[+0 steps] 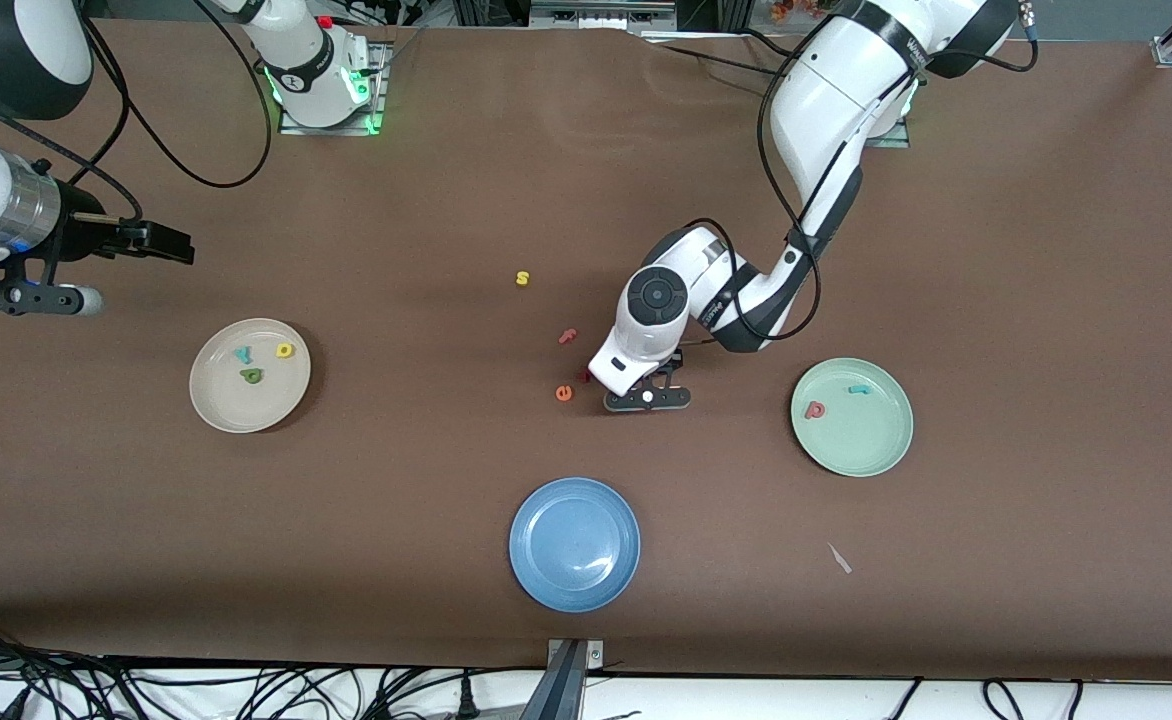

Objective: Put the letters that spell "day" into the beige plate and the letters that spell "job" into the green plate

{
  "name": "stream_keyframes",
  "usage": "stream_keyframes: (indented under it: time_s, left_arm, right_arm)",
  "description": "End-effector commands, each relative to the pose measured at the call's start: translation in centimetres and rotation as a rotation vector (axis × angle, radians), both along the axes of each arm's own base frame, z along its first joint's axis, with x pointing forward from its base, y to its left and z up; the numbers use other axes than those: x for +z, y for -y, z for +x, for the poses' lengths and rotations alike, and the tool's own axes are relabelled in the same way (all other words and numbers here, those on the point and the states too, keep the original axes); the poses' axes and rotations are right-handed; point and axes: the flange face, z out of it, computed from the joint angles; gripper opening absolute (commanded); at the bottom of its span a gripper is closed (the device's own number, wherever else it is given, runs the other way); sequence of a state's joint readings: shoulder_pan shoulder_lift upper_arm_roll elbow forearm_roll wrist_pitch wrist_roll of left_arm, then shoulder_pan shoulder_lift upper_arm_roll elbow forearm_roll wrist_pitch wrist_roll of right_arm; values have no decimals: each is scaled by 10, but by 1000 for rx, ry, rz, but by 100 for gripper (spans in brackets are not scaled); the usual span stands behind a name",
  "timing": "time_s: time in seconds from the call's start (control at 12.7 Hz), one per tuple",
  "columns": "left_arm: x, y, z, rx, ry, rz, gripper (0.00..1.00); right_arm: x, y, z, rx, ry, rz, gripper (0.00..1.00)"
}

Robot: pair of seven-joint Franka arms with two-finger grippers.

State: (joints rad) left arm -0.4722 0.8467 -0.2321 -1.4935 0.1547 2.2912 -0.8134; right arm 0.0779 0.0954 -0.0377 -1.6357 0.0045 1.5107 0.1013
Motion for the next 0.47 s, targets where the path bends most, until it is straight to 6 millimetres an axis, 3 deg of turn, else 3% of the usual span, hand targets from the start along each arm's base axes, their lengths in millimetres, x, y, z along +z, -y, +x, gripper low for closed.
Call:
stream_keyframes:
  time_s: [0.0, 0.39]
  left_arm:
    - [-4, 1, -9, 15, -14, 32, 46]
    - [-8, 4, -15, 6, -23, 38, 38]
  right_arm:
    - [21, 3, -8, 17, 58, -4, 100]
    - [28, 14, -12, 1, 81, -3, 100]
